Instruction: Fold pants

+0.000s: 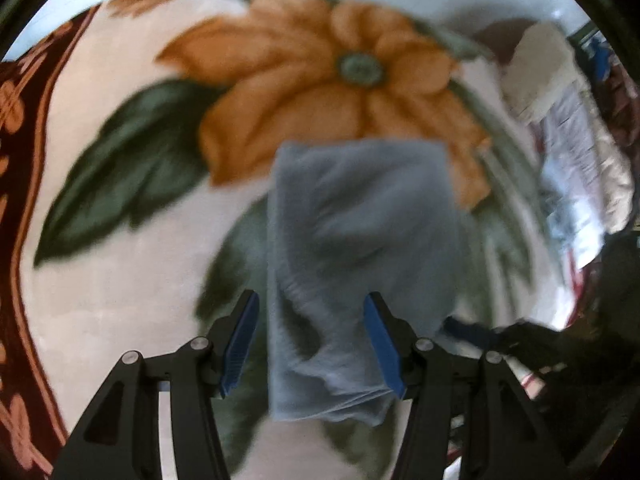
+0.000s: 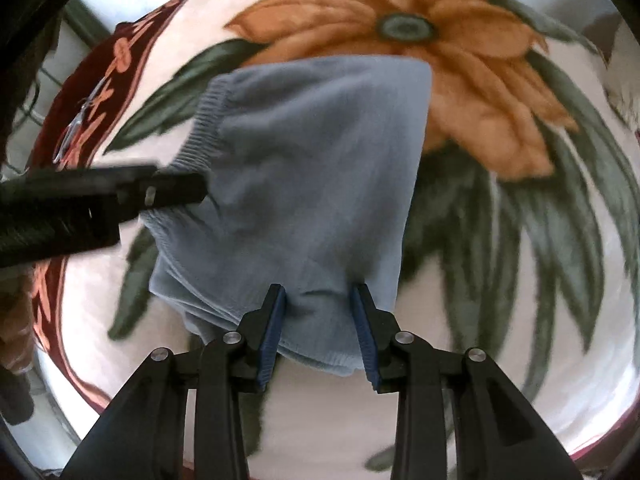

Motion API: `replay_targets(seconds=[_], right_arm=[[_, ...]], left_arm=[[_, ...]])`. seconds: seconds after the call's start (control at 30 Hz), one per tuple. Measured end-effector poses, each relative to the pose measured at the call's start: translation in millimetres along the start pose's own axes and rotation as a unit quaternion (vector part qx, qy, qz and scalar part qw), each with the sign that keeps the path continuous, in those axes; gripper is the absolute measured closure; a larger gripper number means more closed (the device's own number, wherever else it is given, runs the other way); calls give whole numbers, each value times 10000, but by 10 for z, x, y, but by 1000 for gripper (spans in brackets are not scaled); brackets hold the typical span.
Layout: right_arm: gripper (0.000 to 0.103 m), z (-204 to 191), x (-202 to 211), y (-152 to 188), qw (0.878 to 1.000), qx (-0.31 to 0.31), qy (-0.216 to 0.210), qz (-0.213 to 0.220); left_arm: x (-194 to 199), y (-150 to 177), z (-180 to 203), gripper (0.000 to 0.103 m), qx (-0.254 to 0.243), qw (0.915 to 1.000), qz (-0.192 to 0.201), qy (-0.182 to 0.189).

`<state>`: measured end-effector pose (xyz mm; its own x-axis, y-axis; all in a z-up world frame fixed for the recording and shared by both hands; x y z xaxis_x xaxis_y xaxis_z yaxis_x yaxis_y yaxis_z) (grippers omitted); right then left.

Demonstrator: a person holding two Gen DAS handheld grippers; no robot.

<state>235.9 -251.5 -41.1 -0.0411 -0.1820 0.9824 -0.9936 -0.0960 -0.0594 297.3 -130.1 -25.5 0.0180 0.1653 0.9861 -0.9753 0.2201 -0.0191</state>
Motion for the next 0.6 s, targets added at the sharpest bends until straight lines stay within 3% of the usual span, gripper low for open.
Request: replay_targets(seconds=[0.07,0.17,0.23,0.43,0.53,0.6], right_arm=[[68,0,-31,15,9999,83,-75,0],[68,-24,-28,10,9996,271,34,-79],[68,-20,60,-30,9995,247,43,-188],[68,40,473,-386,9992,149,-11,382],[68,119,395,-630,9991,46,-15,433],[68,161,313,-721,9990,-12,-8,446]], left_arm=[[-179,127,-192,45,51,9987,-234,-450],[-250,165,-287,39,157,9989,-277,-336],[-217,121,-263,41,111,9987,-328,-373],[266,-214,-53,47,2,9998,201,20],[418,-466,80,47,-209,9982,536,180],[327,-621,141,53,-310,9979,525,198]])
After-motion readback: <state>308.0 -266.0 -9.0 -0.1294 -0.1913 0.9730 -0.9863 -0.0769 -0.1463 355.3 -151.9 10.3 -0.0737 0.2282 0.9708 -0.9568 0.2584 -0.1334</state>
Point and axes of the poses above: each gripper's, at about its wrist camera, not at the fingertips, and x roughly against the way its jaws point, z to its right, y to its underside, the point moved 9 cm from there along -x, roughly the way its jaws point, and after that the axes turned 10 degrees about -z, right-handed, at the moved point
